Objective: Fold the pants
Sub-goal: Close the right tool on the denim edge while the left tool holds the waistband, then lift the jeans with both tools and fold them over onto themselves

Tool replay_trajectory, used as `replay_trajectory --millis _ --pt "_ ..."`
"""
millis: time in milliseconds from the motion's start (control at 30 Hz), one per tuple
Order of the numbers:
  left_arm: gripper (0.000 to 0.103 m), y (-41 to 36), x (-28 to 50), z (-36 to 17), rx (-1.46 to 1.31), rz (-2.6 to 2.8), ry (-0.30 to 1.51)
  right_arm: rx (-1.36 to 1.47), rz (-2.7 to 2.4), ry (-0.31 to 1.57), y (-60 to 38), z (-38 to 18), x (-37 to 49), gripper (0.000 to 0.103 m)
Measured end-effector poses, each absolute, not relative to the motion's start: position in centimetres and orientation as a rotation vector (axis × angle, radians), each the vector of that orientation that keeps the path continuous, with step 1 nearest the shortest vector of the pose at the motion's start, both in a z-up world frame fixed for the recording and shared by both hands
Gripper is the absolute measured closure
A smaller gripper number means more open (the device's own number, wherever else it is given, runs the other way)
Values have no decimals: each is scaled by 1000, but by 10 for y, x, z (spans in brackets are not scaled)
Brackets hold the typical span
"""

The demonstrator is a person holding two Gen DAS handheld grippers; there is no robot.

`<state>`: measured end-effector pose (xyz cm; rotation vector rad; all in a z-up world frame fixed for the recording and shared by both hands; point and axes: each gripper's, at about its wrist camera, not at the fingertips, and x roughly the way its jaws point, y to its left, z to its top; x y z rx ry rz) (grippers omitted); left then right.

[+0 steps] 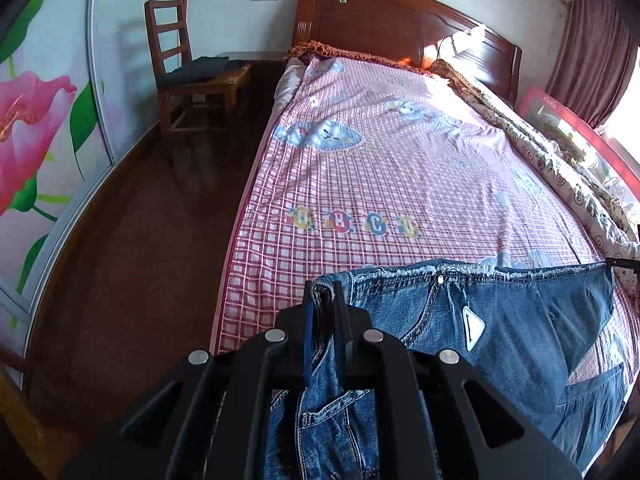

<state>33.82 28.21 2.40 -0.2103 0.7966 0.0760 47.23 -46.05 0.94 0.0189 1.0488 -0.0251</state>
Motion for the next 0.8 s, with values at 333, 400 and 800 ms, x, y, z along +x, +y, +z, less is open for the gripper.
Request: replay_trajectory --millis 333,400,800 --pt "96 283 253 88 -290 -32 590 94 -24 836 -484 86 342 88" --pt "96 280 228 94 -315 -57 550 128 -23 812 -493 90 303 88" --pt "94 275 77 40 -462 -102 583 440 -110 910 -528 -20 125 88"
